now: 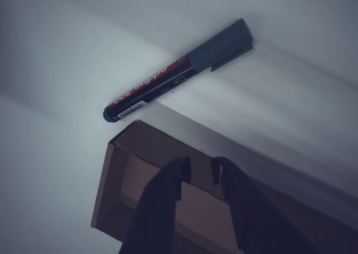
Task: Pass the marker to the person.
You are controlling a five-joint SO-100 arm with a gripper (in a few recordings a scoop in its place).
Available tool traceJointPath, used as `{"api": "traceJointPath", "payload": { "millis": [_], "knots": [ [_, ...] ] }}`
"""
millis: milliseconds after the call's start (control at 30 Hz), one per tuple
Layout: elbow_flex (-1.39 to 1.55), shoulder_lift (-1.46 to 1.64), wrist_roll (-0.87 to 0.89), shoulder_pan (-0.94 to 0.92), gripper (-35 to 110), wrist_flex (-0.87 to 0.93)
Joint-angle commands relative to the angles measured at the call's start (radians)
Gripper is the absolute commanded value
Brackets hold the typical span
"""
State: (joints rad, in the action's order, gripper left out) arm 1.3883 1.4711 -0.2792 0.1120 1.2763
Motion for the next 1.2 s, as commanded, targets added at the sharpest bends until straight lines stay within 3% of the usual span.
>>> {"api": "traceJointPath", "payload": {
  "millis": [0,500,1167],
  "knots": [
    [0.011,0.046,-0.011,-0.006,17,-0.025],
    [0.008,-0.058,0.055,-0.092,23,-0.15],
    [-0.092,-0.238,0.334,-0.127,29,-0.442]
  ]
}}
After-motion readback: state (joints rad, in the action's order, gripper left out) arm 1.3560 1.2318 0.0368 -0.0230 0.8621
